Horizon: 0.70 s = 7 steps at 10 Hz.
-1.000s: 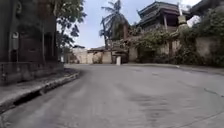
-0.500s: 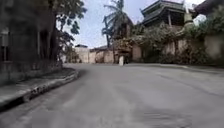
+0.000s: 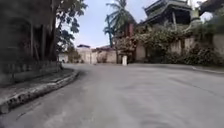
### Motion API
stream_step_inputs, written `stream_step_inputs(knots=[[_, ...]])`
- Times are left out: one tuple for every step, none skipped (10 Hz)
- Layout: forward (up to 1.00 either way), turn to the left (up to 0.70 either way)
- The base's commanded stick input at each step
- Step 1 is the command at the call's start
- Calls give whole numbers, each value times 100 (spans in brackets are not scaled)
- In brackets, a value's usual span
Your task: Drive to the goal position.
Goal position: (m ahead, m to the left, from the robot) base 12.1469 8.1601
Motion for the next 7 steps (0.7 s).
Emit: stream_step_inputs(knots=[[100, 0], [100, 0], [100, 0], [100, 0], [100, 0], [100, 0], [100, 0]])
